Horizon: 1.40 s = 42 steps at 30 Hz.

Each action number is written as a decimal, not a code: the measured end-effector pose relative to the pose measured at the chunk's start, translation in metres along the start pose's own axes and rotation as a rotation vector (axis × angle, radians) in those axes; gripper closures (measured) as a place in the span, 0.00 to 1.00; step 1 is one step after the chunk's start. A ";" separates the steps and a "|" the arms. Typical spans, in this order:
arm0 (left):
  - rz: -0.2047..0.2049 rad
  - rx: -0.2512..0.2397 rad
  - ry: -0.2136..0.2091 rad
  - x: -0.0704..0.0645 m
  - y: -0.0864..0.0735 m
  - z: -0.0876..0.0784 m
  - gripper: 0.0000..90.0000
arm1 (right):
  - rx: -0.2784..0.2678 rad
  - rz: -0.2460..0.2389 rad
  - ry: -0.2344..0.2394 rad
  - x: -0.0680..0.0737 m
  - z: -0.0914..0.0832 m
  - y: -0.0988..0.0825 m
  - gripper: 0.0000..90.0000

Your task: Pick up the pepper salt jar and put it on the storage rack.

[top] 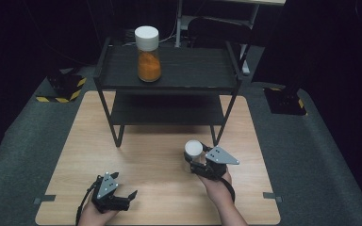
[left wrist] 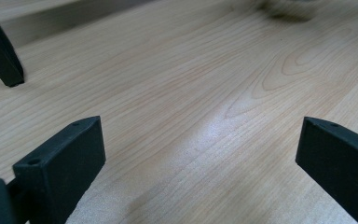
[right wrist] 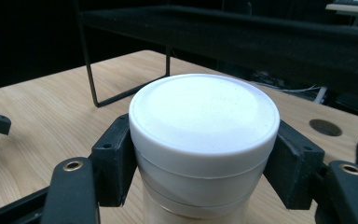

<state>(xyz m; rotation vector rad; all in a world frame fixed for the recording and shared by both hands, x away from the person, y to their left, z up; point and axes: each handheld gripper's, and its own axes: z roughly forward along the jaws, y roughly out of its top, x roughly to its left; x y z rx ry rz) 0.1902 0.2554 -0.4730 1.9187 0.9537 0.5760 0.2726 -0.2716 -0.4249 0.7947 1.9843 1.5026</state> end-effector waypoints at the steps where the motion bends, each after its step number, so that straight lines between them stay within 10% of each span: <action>1: 0.000 0.000 0.000 0.000 0.000 0.000 0.02 | -0.003 0.001 -0.002 0.000 -0.003 0.001 0.37; 42: 0.004 0.004 -0.013 0.001 0.001 0.000 0.02 | -0.157 -0.054 -0.001 0.006 -0.067 0.061 0.37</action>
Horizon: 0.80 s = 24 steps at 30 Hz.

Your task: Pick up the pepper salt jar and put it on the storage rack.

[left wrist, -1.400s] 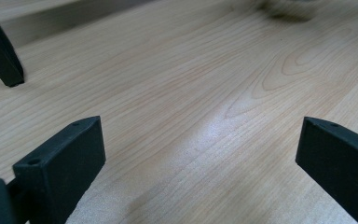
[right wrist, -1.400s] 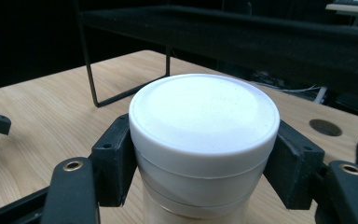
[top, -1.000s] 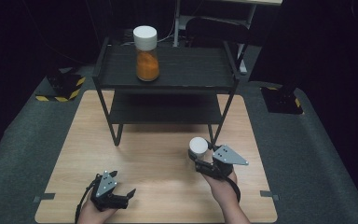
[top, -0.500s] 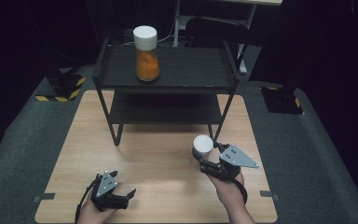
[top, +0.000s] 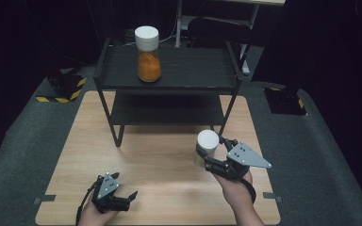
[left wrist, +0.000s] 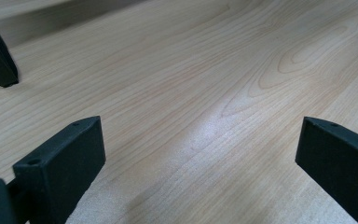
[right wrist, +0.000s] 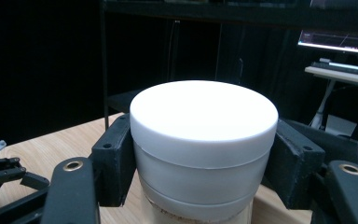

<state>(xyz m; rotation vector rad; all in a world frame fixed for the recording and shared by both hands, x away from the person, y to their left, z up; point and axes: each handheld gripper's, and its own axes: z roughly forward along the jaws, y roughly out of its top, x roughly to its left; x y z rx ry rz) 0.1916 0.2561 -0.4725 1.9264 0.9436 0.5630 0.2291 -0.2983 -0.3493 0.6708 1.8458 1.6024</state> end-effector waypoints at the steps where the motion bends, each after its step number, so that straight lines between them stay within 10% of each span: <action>1: 0.000 0.001 -0.001 0.000 0.000 0.000 0.02 | -0.001 -0.001 -0.001 0.001 0.000 0.003 0.37; 24: -0.002 0.000 -0.011 0.003 0.000 0.000 0.02 | -0.010 0.014 -0.005 -0.014 0.010 0.063 0.37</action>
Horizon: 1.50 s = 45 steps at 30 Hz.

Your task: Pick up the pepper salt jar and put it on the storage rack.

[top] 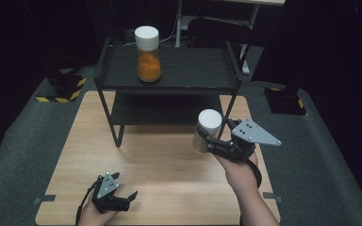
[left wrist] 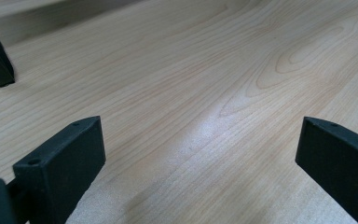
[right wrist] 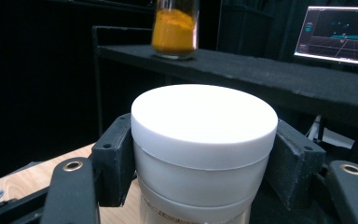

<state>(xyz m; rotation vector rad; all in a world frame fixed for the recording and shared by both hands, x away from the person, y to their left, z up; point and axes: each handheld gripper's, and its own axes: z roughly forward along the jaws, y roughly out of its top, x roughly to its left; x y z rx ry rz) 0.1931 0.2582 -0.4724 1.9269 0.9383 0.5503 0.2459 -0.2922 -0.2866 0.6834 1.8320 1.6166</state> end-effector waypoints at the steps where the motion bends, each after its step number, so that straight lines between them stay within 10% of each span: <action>1: -0.001 -0.001 0.000 0.000 0.000 0.000 0.02 | -0.001 0.000 -0.001 -0.001 0.001 0.003 0.37; 45: 0.001 -0.019 -0.007 -0.001 -0.004 -0.003 0.02 | -0.043 -0.018 -0.122 -0.018 0.061 0.114 0.37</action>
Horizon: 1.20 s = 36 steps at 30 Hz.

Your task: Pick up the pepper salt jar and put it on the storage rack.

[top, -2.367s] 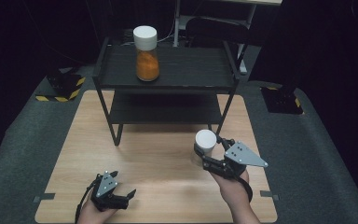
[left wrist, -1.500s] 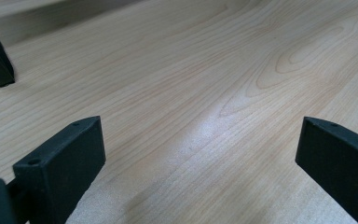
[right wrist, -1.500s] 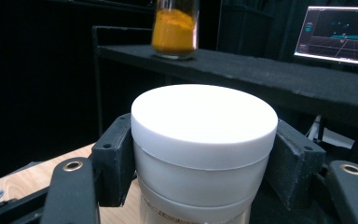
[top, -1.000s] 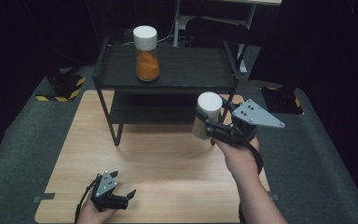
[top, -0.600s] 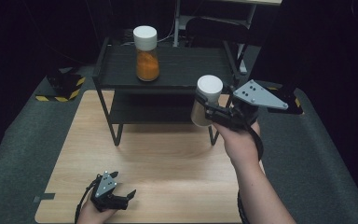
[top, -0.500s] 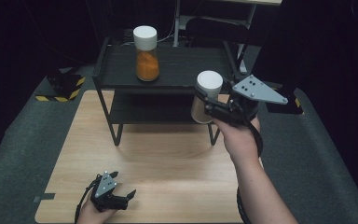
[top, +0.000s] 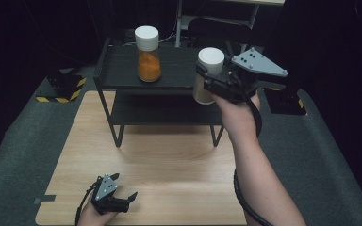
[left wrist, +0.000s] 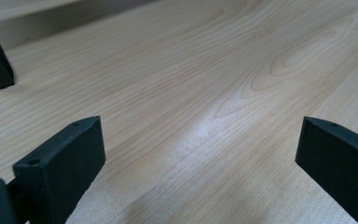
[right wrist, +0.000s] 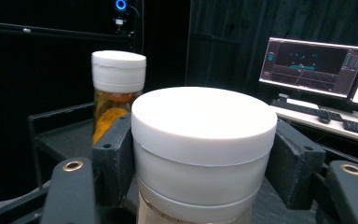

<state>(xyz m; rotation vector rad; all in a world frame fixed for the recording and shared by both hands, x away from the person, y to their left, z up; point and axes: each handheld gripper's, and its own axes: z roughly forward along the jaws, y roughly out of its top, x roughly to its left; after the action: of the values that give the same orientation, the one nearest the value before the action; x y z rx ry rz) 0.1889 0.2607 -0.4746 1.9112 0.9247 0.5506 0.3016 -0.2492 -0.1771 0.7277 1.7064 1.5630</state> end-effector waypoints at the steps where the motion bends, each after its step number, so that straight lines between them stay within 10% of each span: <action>1: 0.000 0.000 0.000 0.000 0.000 0.000 0.02 | 0.003 0.000 -0.007 0.000 0.003 0.002 0.37; 36: 0.008 -0.012 -0.021 0.003 -0.003 -0.002 0.02 | 0.052 0.041 -0.081 -0.016 0.087 0.016 0.37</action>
<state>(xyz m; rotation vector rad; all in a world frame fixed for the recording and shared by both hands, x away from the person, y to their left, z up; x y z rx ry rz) 0.1886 0.2651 -0.4759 1.9071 0.8991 0.5381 0.3799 -0.2082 -0.1615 0.8455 1.6874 1.5014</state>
